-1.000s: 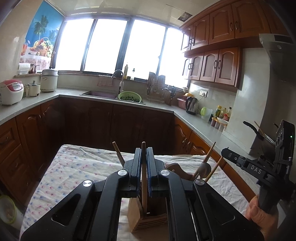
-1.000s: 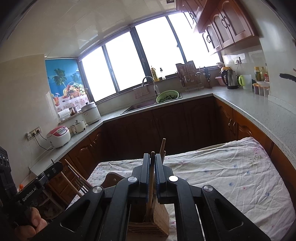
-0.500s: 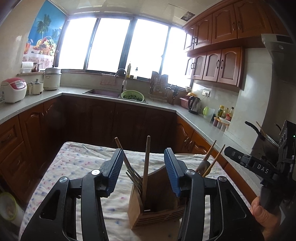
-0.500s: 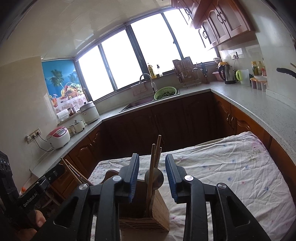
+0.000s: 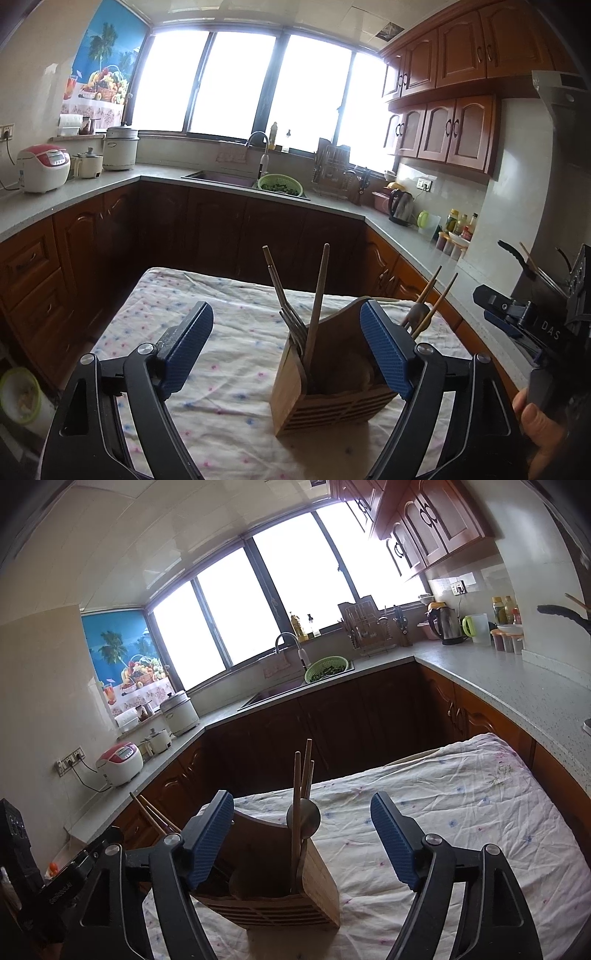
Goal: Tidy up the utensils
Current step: 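Withdraw both open tools back over the cloth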
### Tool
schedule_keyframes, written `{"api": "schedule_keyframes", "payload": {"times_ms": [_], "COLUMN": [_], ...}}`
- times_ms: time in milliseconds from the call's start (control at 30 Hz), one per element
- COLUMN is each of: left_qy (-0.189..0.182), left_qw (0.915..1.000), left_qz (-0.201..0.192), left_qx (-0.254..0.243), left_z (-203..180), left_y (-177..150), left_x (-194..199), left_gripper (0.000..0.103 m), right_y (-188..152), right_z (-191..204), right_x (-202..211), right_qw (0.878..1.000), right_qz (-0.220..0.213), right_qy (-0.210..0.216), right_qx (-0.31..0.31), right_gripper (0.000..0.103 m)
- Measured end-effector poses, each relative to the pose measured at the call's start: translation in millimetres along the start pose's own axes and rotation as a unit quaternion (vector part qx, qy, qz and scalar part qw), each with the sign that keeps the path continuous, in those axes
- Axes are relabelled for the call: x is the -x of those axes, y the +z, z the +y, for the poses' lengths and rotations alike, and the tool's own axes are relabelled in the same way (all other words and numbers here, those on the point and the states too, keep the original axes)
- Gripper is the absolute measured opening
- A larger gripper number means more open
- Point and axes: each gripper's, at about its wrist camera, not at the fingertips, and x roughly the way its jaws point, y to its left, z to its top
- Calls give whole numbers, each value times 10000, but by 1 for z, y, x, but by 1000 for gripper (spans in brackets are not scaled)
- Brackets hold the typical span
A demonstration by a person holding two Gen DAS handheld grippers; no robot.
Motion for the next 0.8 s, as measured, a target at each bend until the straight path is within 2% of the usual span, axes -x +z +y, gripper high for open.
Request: {"api": "schedule_keyframes", "payload": {"times_ms": [167, 267, 433, 800], "left_qy": [43, 129, 351, 410], "left_qw": [10000, 9999, 9993, 9988], "left_qz": [-15, -1, 85, 274], "left_qx": [26, 46, -46, -35], "left_z": [4, 5, 4, 6], "left_y": [-1, -3, -11, -45], "left_x": [7, 13, 29, 82], "left_gripper": [89, 95, 103, 103], "right_y": [-3, -7, -18, -62], "right_z": [2, 3, 6, 19], "right_x": [4, 10, 29, 91], "right_qw": [10000, 10000, 9999, 9987], "right_qz": [-12, -15, -86, -211], "right_qy": [7, 45, 127, 445], "right_qx": [-8, -16, 12, 128], "right_gripper": [82, 85, 101, 102]}}
